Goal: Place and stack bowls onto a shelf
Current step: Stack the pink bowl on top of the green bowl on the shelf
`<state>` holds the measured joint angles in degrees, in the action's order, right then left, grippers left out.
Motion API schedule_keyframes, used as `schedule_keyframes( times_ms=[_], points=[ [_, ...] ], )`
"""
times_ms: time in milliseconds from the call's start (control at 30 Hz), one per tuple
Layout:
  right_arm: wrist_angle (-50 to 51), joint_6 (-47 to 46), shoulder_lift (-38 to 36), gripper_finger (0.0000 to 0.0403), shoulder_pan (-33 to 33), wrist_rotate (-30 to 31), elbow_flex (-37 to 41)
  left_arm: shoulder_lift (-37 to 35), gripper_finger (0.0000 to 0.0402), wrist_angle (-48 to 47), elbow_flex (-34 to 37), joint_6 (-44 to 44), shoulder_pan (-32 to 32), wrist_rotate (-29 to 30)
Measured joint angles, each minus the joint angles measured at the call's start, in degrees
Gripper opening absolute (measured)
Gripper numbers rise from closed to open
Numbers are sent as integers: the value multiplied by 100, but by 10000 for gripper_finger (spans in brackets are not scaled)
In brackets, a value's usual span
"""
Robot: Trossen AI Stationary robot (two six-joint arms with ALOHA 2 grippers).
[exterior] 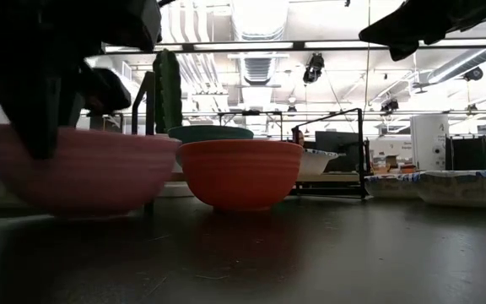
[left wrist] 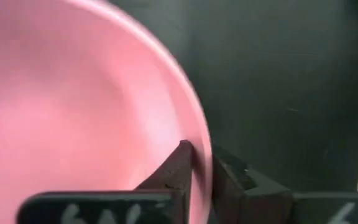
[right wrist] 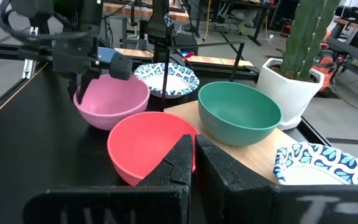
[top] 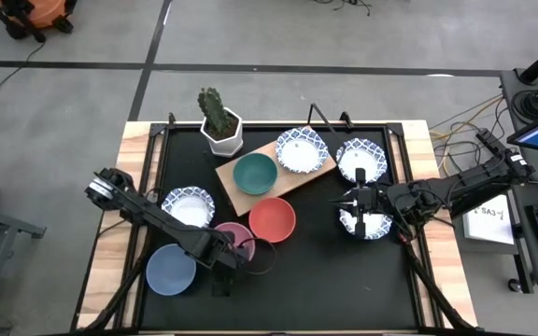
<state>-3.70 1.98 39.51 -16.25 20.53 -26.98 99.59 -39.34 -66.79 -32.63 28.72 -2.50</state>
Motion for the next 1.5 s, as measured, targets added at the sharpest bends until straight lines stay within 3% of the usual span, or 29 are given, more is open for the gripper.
schedule_keyframes(
  times_ms=[167,500,567,767,1033,1267,1500],
  points=[
    [2,7,0,9,0,0,0,-92,7,-439,-292,69,-2,-147],
    [0,15,2,9,0,0,0,-107,0,-1908,-2359,962,12,-667],
    [2,14,2,9,0,0,0,-107,0,-2120,-2762,1333,6,-528],
    [2,13,2,9,0,0,0,-107,0,-2442,-3593,2784,-255,623],
    [4,13,2,9,0,0,0,-107,0,-2733,-3731,4102,-1488,1514],
    [29,15,2,9,0,0,0,29,0,-2830,-3632,4223,-2828,1508],
    [57,46,2,9,0,2,0,92,0,-2821,-3345,4057,-3364,1281]
  ],
)
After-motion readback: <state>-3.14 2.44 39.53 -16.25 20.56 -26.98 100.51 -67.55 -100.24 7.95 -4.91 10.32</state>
